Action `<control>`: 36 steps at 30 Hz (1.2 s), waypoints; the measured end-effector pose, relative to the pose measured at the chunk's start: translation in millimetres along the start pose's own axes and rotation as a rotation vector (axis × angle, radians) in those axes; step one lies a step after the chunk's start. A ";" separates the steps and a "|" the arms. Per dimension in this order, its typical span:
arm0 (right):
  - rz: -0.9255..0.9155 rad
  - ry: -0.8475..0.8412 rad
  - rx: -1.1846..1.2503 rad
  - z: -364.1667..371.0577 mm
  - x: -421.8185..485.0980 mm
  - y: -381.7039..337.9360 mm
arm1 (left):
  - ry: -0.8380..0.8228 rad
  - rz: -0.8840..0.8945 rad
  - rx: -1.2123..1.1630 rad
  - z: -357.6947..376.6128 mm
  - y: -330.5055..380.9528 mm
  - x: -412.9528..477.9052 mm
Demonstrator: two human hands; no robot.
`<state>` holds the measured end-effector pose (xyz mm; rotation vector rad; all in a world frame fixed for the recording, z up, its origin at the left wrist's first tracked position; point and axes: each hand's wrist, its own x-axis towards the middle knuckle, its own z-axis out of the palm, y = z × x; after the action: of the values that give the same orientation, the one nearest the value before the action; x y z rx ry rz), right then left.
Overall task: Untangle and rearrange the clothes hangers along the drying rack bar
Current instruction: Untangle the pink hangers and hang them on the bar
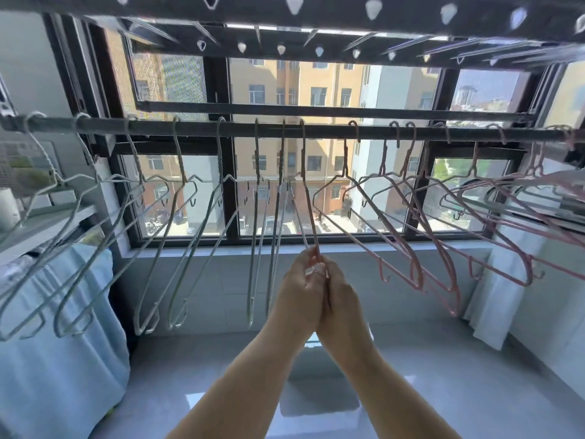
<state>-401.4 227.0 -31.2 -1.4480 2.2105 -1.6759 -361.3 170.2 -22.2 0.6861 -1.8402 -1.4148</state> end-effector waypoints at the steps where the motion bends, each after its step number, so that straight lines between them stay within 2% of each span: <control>1: -0.007 -0.040 -0.023 -1.1 0.5 -1.4 | -0.001 0.004 0.015 -1.4 -1.5 0.9; 3: -0.027 -0.145 -0.180 -9.4 0.0 -4.1 | -0.020 0.027 0.053 -1.3 -2.5 -1.1; 4: -0.028 -0.156 -0.315 -19.1 0.1 -7.3 | 0.021 0.066 0.087 -1.2 -3.7 -2.2; 5: -0.065 -0.091 -0.423 -32.9 0.4 -11.8 | 0.093 0.138 0.178 -0.5 -1.6 -5.4; 7: -0.216 0.156 -0.525 -67.2 4.0 -24.0 | 0.233 0.397 0.237 2.9 5.4 -14.1; 8: -0.230 0.243 -0.533 -84.4 7.8 -27.1 | 0.248 0.494 0.199 6.7 8.5 -16.5; 9: -0.192 0.273 -0.547 -99.6 13.8 -27.6 | 0.197 0.518 0.152 12.1 13.5 -18.7; 10: -0.116 0.238 -0.560 -109.9 20.3 -25.0 | 0.116 0.502 0.112 18.9 16.1 -19.3; 13: 0.149 -0.042 -0.464 -115.5 33.1 -7.5 | -0.130 0.372 0.134 41.4 17.6 -15.6; 16: 0.301 -0.152 -0.075 -109.0 35.7 7.5 | -0.243 0.322 0.164 57.7 4.6 -10.8; 18: 0.334 -0.100 0.114 -106.1 37.5 14.0 | -0.232 0.301 0.132 61.2 -3.2 -12.6; 20: 0.326 -0.013 0.174 -100.0 40.0 16.8 | -0.198 0.294 0.101 63.0 -6.8 -13.9; 23: 0.260 0.085 0.187 -88.6 45.7 15.8 | -0.168 0.295 0.065 64.0 -9.5 -11.5; 30: 0.115 0.142 0.143 -77.0 83.5 -5.9 | -0.141 0.326 0.173 57.5 -8.2 -2.1; 33: 0.155 0.158 0.161 -62.1 91.5 1.1 | -0.142 0.245 0.219 56.7 -19.4 2.3; 36: 0.119 0.215 0.107 -52.1 78.2 21.8 | -0.143 0.111 0.209 52.9 -34.7 1.6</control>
<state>-486.5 214.4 12.4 -1.1371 2.2165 -1.9572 -404.5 191.2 -63.5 0.5870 -2.1254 -1.2394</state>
